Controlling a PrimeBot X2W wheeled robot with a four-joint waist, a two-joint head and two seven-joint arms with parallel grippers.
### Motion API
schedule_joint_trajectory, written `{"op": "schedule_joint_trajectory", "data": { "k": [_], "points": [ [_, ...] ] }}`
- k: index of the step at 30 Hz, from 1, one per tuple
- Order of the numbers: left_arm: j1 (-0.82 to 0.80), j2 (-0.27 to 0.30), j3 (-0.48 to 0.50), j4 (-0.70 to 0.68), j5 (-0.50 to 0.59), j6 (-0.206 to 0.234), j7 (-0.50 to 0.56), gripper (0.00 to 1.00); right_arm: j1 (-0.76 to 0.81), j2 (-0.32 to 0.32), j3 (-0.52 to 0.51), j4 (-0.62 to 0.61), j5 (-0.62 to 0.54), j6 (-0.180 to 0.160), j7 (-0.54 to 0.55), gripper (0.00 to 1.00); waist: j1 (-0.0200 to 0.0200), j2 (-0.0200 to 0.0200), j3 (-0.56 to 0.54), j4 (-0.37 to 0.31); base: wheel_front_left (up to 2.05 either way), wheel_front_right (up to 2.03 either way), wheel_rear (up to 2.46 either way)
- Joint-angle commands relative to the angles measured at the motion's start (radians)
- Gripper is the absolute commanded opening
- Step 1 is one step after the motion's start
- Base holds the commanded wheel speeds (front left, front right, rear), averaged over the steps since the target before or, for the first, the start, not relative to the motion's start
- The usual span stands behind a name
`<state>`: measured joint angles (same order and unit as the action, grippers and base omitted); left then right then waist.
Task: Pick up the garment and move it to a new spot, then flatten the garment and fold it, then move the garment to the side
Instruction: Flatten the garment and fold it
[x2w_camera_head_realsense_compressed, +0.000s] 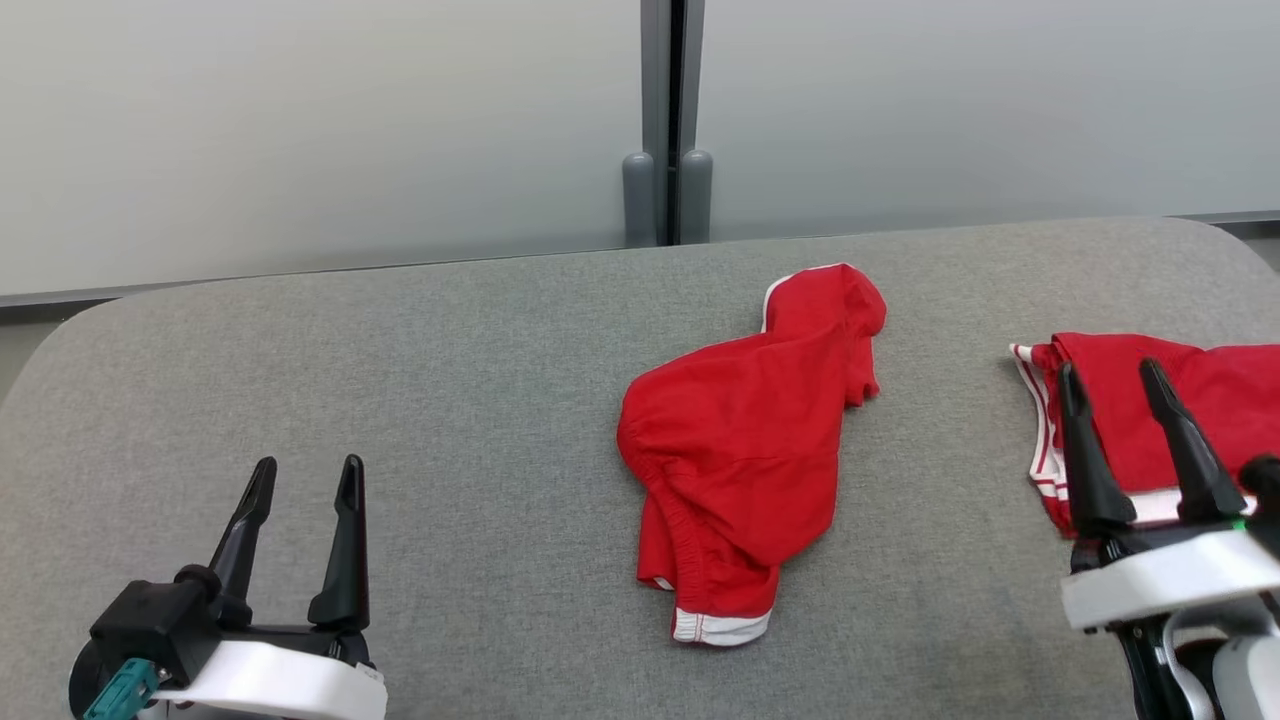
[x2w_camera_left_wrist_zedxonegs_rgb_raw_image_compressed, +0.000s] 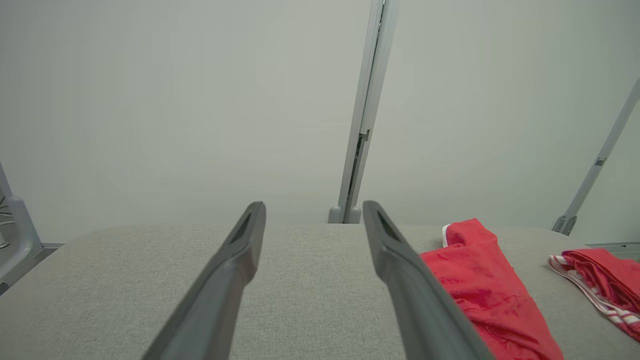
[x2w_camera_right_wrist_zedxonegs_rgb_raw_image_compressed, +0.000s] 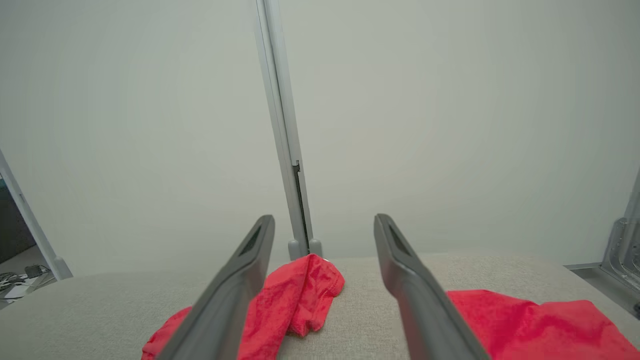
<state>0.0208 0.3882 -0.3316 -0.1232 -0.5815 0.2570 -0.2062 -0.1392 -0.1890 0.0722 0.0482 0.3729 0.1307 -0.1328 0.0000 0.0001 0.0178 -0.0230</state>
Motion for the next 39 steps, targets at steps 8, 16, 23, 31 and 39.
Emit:
{"op": "schedule_joint_trajectory", "data": {
  "k": [8,16,23,31,39],
  "points": [
    [0.01,-0.008,0.002,0.0,-0.008,-0.001,-0.016,1.0,0.171,0.063,-0.08,-0.124,-0.047,0.001,0.014,1.0,0.0,-0.0001,0.008,-0.001,0.0,0.0,0.0],
    [-0.002,0.001,-0.038,0.007,-0.001,-0.013,0.029,1.0,0.176,0.087,-0.081,-0.158,-0.057,0.001,0.026,1.0,0.0,-0.0001,0.012,-0.001,0.0,0.0,0.0],
    [-0.05,0.015,-0.19,-0.01,-0.057,-0.123,0.267,1.0,0.162,0.087,-0.083,-0.164,-0.061,0.001,0.034,1.0,0.0,-0.0001,0.024,-0.003,0.0,0.0,0.0],
    [-0.146,-0.027,-0.348,0.061,-0.144,-0.265,0.5,1.0,0.136,0.094,-0.069,-0.157,-0.058,0.001,0.026,1.0,0.0,-0.0001,0.06,-0.042,0.0,0.0,0.0],
    [-0.256,-0.086,-0.389,0.244,-0.169,-0.347,0.509,1.0,0.096,0.102,-0.05,-0.145,-0.055,0.001,0.009,1.0,0.0,-0.0001,0.12,-0.102,0.0,0.0,0.0]
  ]
}}
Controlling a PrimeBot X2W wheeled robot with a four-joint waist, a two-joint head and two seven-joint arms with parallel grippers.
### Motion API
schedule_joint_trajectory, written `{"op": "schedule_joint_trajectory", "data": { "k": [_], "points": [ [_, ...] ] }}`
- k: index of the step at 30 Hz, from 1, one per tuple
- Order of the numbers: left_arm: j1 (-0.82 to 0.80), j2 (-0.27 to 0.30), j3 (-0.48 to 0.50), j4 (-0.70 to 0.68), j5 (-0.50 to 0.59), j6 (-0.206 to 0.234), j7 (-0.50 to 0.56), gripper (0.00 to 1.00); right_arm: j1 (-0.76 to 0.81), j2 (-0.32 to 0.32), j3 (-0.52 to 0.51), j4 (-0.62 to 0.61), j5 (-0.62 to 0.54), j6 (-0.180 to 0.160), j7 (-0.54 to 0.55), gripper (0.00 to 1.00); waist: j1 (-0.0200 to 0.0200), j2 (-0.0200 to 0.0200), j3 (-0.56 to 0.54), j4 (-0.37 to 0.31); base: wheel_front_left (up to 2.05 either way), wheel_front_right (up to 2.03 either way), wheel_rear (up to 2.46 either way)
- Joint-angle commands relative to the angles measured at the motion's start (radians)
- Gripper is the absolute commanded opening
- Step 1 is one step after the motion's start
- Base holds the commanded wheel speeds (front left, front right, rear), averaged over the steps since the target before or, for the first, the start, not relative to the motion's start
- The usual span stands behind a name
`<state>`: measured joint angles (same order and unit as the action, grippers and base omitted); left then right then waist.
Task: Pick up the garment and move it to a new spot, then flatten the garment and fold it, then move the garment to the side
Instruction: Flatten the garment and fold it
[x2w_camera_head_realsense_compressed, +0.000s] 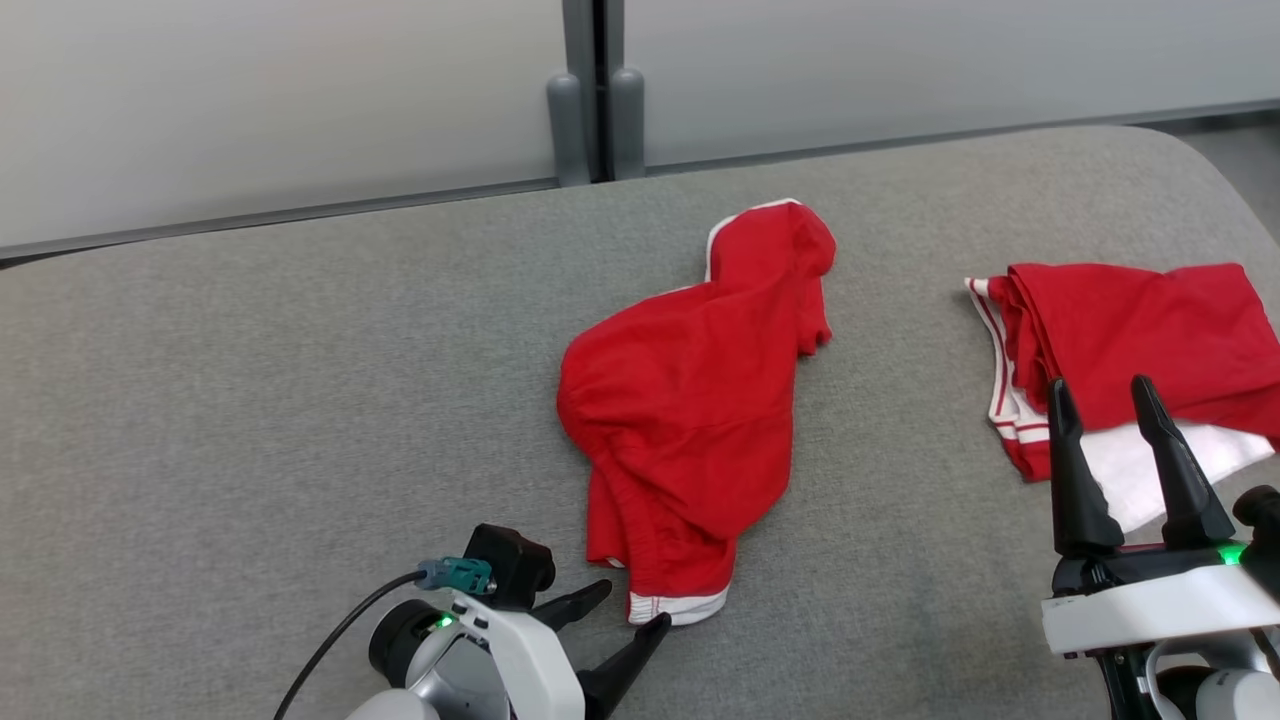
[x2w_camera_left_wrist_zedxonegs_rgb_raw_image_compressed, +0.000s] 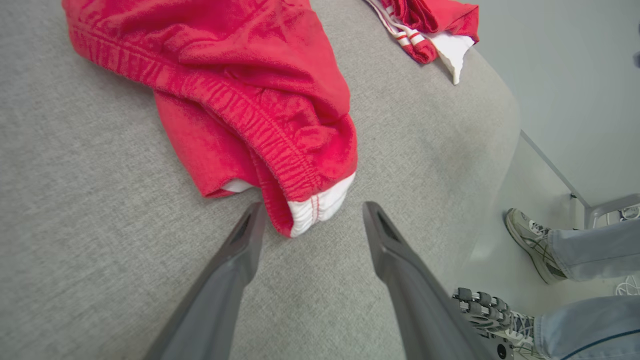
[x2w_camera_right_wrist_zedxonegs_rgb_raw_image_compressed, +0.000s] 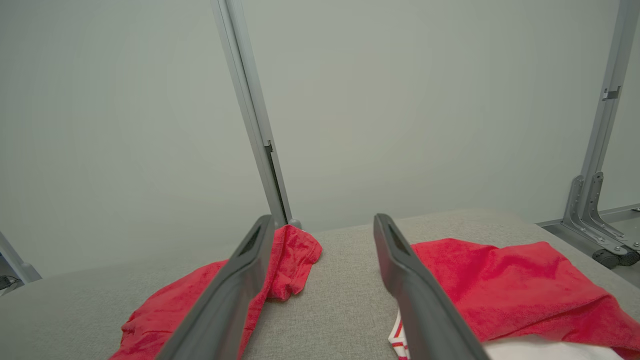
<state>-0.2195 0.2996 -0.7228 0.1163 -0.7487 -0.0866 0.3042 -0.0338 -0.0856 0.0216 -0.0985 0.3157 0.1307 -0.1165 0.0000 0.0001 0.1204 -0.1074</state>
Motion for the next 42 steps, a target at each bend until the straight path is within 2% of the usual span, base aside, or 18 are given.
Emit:
{"op": "schedule_joint_trajectory", "data": {
  "k": [1,5,6,7,8,9,10,16,20,26,30,36,39,40,41,42],
  "points": [
    [-0.028,-0.005,-0.003,0.024,-0.007,-0.011,-0.003,1.0,-0.012,0.0,0.0,0.004,0.002,0.001,-0.01,1.0,0.0,-0.0001,0.023,-0.023,0.0,0.0,0.0],
    [-0.064,-0.02,-0.023,0.091,-0.016,-0.027,-0.007,1.0,-0.023,0.002,-0.001,0.012,0.0,0.001,-0.02,1.0,0.0,-0.0001,0.038,-0.036,0.0,0.0,0.0],
    [-0.074,-0.025,-0.032,0.113,-0.02,-0.029,-0.012,0.86,-0.023,0.002,-0.003,0.017,-0.002,0.001,-0.022,1.0,0.0,-0.0001,0.04,-0.038,0.0,0.0,0.0],
    [-0.074,-0.025,-0.032,0.113,-0.02,-0.029,-0.012,0.86,-0.023,0.002,-0.003,0.017,-0.002,0.001,-0.022,1.0,0.0,-0.0001,0.04,-0.038,0.0,0.0,0.0],
    [-0.079,-0.028,-0.036,0.118,-0.02,-0.033,-0.016,0.64,-0.023,0.003,-0.004,0.019,-0.004,0.001,-0.024,1.0,0.0,-0.0001,0.039,-0.038,0.0,0.0,0.0],
    [-0.085,-0.029,-0.039,0.119,-0.017,-0.035,-0.025,0.06,-0.023,0.003,-0.005,0.021,-0.004,0.001,-0.026,1.0,0.0,-0.0001,0.037,-0.036,0.0,0.0,0.0],
    [-0.087,-0.028,-0.043,0.119,-0.016,-0.035,-0.031,0.0,-0.023,0.003,-0.008,0.022,-0.006,0.001,-0.027,1.0,0.0,-0.0001,0.035,-0.033,0.0,0.0,0.0],
    [-0.081,-0.015,-0.031,0.075,-0.008,-0.026,-0.081,0.0,-0.008,0.001,-0.01,0.03,-0.01,0.001,-0.021,1.0,0.0,-0.0001,0.0,0.001,0.0,0.0,0.0],
    [-0.056,0.002,0.024,0.011,-0.033,0.014,-0.112,0.0,-0.003,-0.002,-0.009,0.025,-0.01,0.001,-0.011,1.0,0.0,-0.0001,-0.015,0.021,0.0,0.0,0.0],
    [-0.016,0.079,0.145,-0.05,-0.086,0.092,-0.132,0.0,0.001,-0.014,-0.004,0.017,-0.005,0.001,0.006,1.0,0.0,-0.0001,-0.016,0.038,0.0,0.0,0.0],
    [0.007,0.124,0.214,-0.001,-0.104,0.129,-0.157,0.0,-0.002,-0.02,0.003,0.016,-0.002,0.001,0.015,1.0,0.0,-0.0001,-0.01,0.037,0.0,0.0,0.0],
    [-0.001,0.138,0.27,0.145,-0.096,0.179,-0.215,0.0,-0.01,-0.031,0.013,0.015,0.0,0.001,0.025,1.0,0.0,-0.0001,0.002,0.027,0.0,0.0,0.0],
    [-0.015,0.139,0.27,0.21,-0.077,0.185,-0.243,0.0,-0.01,-0.037,0.012,0.014,0.0,0.001,0.033,1.0,0.0,-0.0001,0.005,0.024,0.0,0.0,0.0],
    [-0.017,0.139,0.27,0.231,-0.073,0.186,-0.249,0.16,-0.009,-0.039,0.01,0.014,0.0,0.001,0.034,1.0,0.0,-0.0001,0.004,0.024,0.0,0.0,0.0],
    [-0.017,0.14,0.269,0.25,-0.069,0.187,-0.255,0.55,-0.008,-0.04,0.008,0.014,0.0,0.001,0.035,1.0,0.0,-0.0001,0.004,0.025,0.0,0.0,0.0],
    [-0.018,0.141,0.266,0.269,-0.066,0.186,-0.259,1.0,-0.006,-0.039,0.008,0.015,0.0,0.001,0.036,1.0,0.0,-0.0001,0.003,0.026,0.0,0.0,0.0]
  ]
}}
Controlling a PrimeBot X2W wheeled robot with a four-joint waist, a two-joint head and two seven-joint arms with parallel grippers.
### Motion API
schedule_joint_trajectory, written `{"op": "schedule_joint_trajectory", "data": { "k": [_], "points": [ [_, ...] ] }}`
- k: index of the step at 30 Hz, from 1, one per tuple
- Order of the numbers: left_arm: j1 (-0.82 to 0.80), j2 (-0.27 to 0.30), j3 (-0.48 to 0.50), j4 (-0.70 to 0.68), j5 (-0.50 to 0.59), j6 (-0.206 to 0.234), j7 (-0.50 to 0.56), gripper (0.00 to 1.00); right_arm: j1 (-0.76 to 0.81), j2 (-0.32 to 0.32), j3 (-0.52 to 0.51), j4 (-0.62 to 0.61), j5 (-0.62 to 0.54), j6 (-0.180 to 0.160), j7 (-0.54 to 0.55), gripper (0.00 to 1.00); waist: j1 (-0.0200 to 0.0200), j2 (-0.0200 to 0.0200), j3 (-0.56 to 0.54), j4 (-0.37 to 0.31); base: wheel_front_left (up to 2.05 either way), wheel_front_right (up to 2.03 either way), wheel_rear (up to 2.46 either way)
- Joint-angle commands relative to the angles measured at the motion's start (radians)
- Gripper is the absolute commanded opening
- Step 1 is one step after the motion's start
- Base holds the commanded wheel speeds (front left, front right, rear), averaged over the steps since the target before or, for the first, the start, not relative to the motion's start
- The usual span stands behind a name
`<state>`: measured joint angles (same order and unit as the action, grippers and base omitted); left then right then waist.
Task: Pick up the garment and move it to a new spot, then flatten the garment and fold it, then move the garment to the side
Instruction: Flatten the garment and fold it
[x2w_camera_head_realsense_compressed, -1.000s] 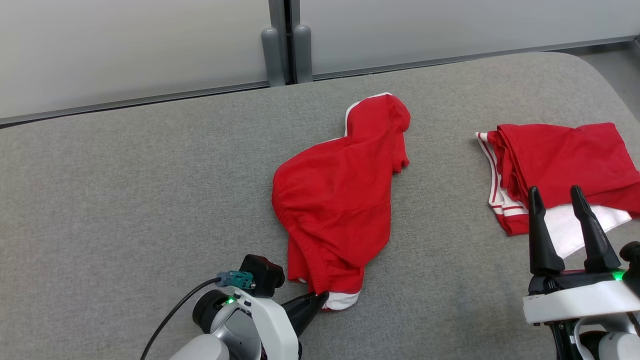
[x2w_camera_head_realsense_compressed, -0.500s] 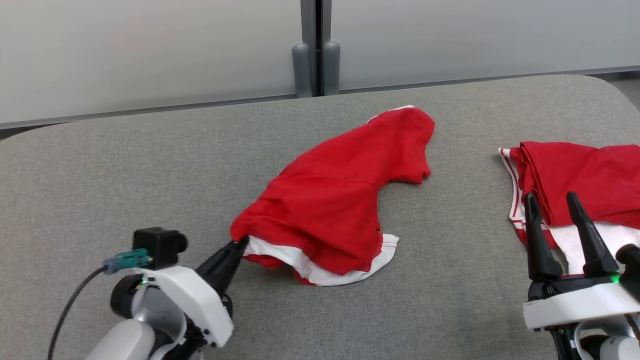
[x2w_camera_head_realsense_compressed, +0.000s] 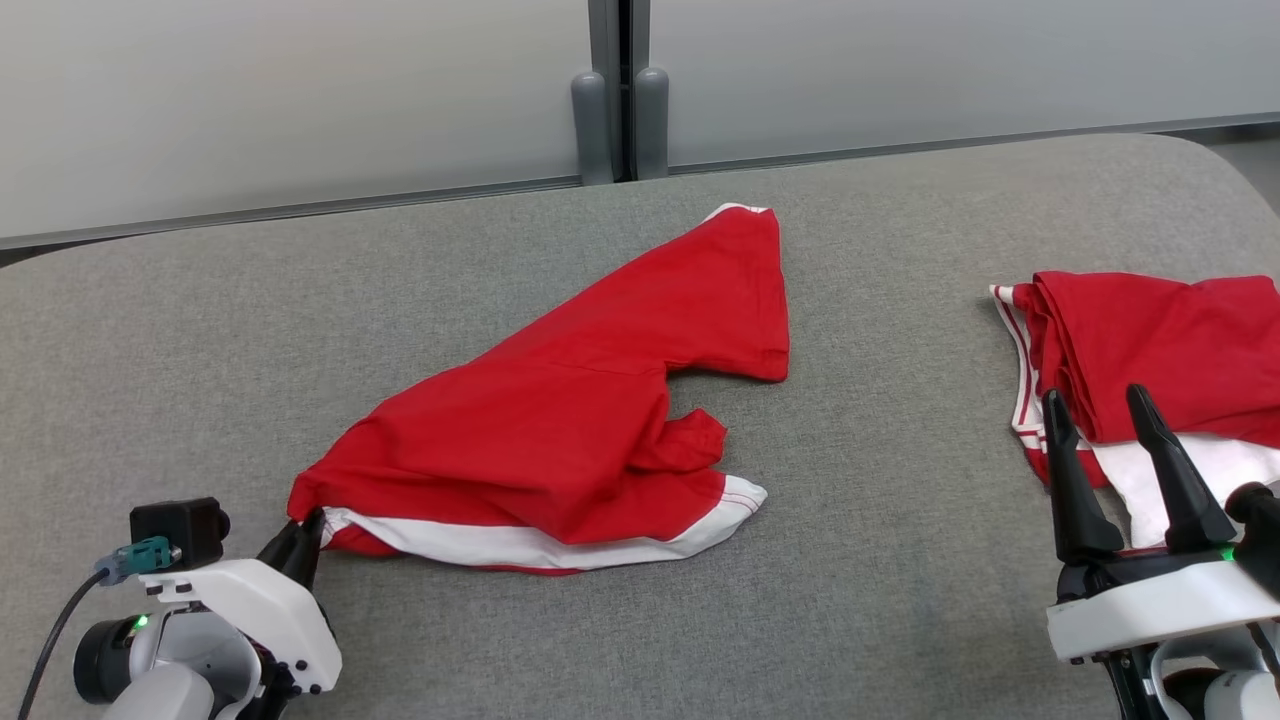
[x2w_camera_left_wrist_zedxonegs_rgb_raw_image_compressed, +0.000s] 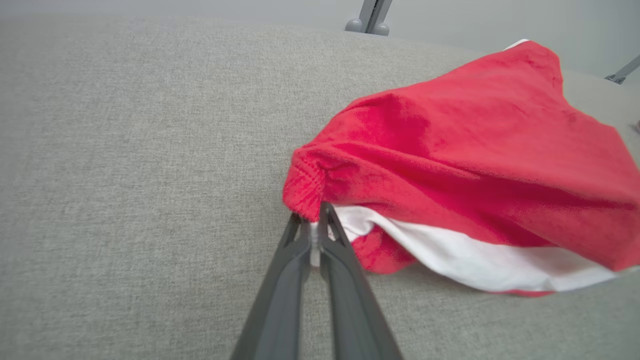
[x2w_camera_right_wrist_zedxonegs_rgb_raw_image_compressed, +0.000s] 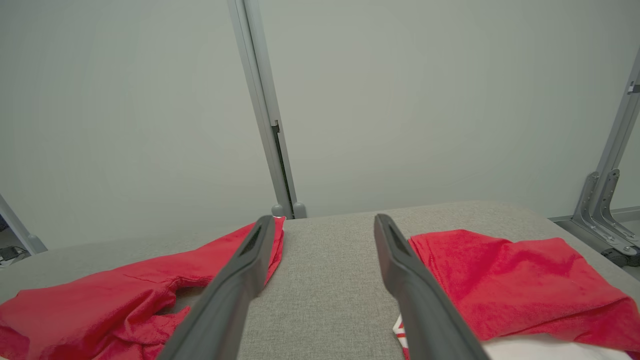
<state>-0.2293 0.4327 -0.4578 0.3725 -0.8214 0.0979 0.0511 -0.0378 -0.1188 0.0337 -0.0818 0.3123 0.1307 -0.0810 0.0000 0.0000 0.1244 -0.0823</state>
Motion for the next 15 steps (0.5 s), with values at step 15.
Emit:
{"op": "schedule_joint_trajectory", "data": {
  "k": [15],
  "points": [
    [0.102,0.065,0.015,-0.228,0.078,0.07,-0.116,1.0,0.047,0.008,-0.009,0.017,0.01,0.001,0.006,1.0,0.0,0.0,-0.095,0.067,0.0,0.0,0.0]
  ]
}}
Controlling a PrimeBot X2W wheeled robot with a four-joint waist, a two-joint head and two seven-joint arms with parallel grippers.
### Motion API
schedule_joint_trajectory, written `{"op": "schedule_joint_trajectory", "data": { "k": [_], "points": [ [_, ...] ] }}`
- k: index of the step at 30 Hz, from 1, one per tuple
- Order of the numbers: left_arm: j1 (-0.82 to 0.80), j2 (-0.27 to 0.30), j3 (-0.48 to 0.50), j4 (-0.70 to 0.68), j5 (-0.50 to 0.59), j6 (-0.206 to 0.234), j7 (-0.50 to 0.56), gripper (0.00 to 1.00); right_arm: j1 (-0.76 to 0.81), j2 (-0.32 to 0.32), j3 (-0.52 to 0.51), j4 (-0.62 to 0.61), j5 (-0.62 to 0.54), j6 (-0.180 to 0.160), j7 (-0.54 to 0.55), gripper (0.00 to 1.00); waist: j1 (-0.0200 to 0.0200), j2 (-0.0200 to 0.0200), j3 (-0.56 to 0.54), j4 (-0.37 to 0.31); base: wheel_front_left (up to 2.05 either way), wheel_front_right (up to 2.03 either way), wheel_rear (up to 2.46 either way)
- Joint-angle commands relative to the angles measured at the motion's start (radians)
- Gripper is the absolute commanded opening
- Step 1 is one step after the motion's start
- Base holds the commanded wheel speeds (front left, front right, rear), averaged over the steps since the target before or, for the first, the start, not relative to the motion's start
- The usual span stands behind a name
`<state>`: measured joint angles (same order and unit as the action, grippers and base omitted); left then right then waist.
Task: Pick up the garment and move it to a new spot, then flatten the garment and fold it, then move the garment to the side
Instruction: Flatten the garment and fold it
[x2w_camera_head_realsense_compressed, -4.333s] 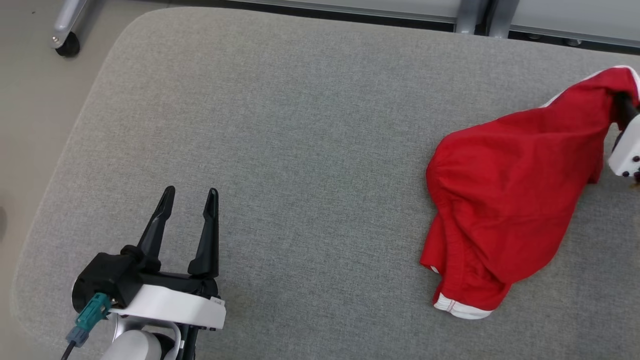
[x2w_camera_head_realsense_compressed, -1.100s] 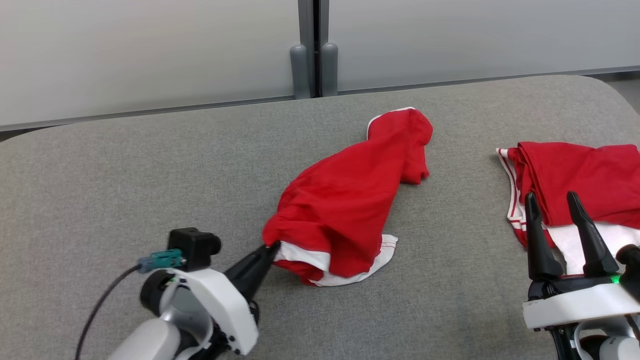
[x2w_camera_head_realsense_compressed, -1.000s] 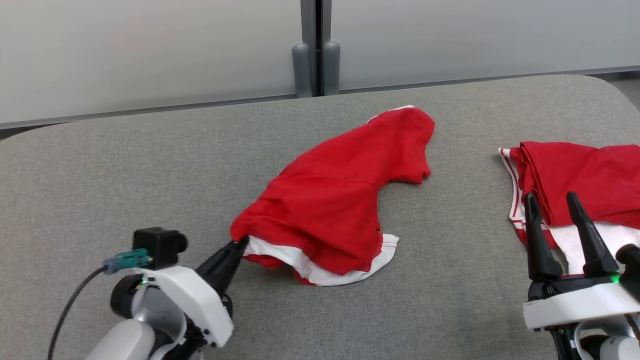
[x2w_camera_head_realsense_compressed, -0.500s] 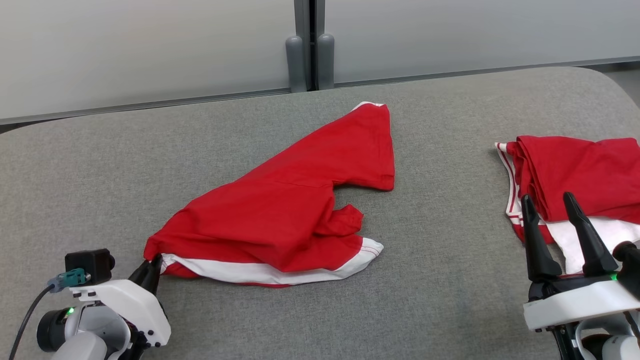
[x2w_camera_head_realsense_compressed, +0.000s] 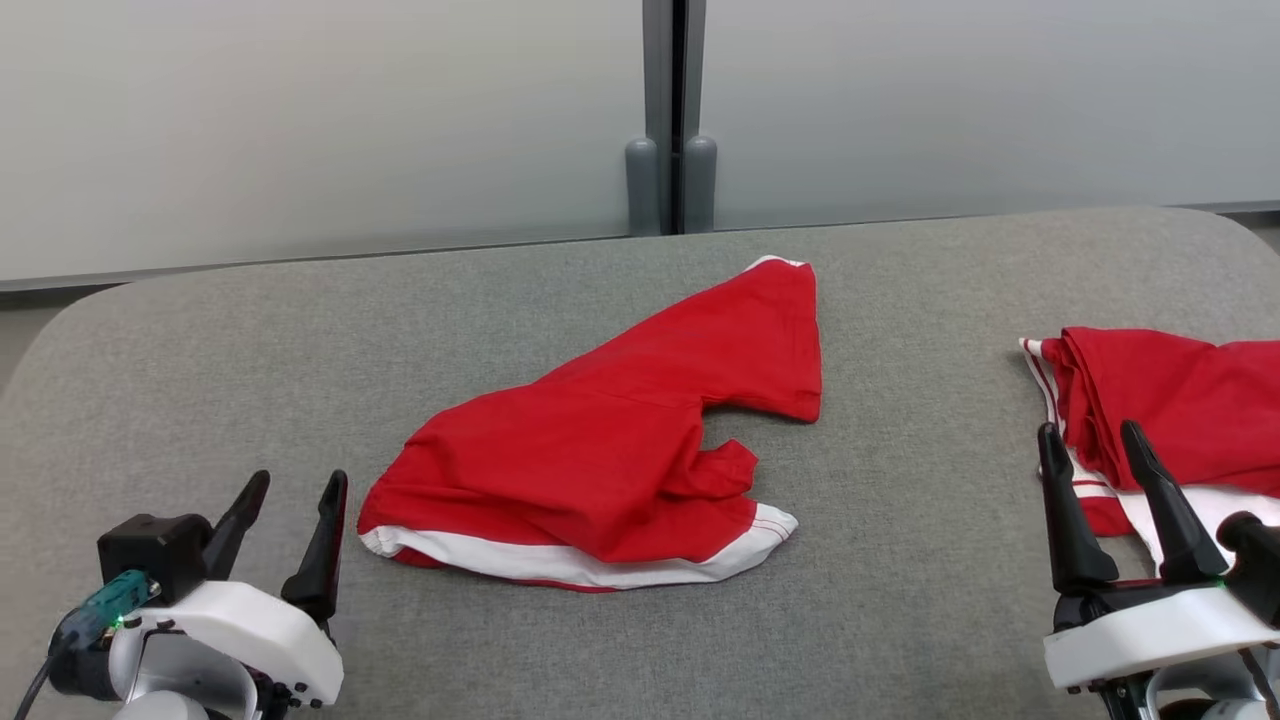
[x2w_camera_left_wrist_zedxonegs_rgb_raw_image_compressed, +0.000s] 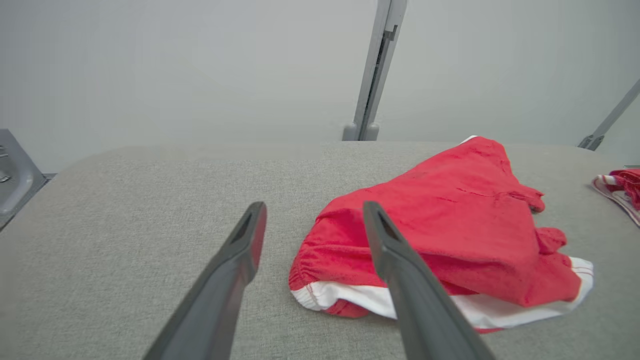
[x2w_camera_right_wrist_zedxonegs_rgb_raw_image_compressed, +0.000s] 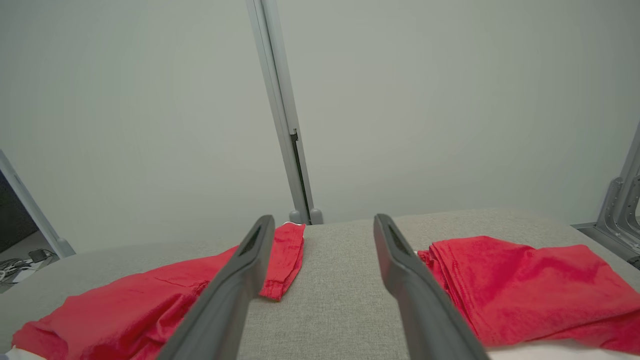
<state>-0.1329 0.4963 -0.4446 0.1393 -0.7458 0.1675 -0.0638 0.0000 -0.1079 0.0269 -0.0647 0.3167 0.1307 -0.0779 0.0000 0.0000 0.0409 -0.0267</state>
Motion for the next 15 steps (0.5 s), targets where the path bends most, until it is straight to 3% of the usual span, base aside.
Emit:
{"op": "schedule_joint_trajectory", "data": {
  "k": [1,9,15],
  "points": [
    [0.017,0.008,0.009,-0.03,0.01,0.019,-0.011,1.0,0.011,-0.002,-0.002,-0.001,0.006,0.001,0.004,1.0,0.0,0.0,-0.017,0.016,0.0,0.0,0.0],
    [0.125,0.03,0.078,-0.261,0.081,0.149,-0.136,1.0,0.036,0.007,0.0,-0.002,0.006,0.001,-0.007,1.0,0.0,0.0,-0.043,0.037,0.0,0.0,0.0],
    [0.215,0.007,0.088,-0.306,0.11,0.175,-0.182,1.0,0.056,0.019,0.01,0.002,0.001,0.001,-0.024,1.0,0.0,0.0,-0.048,0.037,0.0,0.0,0.0]
  ]
}}
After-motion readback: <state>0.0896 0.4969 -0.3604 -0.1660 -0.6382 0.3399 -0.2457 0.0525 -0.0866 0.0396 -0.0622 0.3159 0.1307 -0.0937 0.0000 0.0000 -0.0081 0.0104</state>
